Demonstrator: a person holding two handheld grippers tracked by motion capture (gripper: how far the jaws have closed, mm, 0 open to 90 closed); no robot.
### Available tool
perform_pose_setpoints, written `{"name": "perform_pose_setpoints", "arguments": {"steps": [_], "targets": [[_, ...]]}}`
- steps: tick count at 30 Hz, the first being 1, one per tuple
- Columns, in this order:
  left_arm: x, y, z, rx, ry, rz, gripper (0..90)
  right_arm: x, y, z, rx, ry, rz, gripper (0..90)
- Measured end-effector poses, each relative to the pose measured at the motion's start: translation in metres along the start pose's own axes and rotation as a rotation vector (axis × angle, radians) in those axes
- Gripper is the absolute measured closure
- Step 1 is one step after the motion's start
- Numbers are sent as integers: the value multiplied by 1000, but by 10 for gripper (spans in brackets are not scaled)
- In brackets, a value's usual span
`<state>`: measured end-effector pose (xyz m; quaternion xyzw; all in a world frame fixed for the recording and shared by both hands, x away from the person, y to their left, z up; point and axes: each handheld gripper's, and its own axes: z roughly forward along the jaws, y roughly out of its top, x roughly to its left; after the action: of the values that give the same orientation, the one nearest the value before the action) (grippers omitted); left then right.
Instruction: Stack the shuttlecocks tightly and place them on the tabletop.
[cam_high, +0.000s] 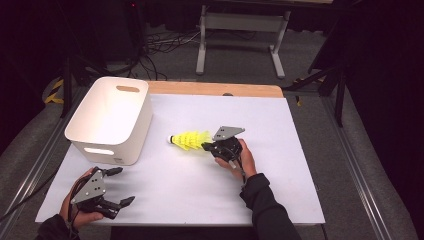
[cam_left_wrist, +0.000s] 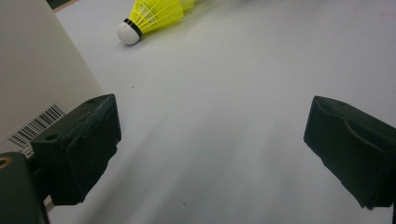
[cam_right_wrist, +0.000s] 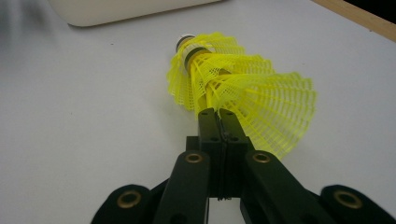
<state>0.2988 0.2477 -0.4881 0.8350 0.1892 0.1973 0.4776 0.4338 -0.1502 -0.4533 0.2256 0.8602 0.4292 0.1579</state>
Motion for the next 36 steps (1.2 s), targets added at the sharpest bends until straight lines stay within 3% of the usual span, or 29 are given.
{"name": "perform_pose_setpoints", "arguments": {"steps": [14,27,36], "targets": [[0,0,0,1,1,-1,49,4,0,10,4,4,13,898],[-1,0,0,4,1,3,51,7,-2,19,56,24,10,881],[-1,0,0,3,4,5,51,8,-3,22,82,25,9,821]]}}
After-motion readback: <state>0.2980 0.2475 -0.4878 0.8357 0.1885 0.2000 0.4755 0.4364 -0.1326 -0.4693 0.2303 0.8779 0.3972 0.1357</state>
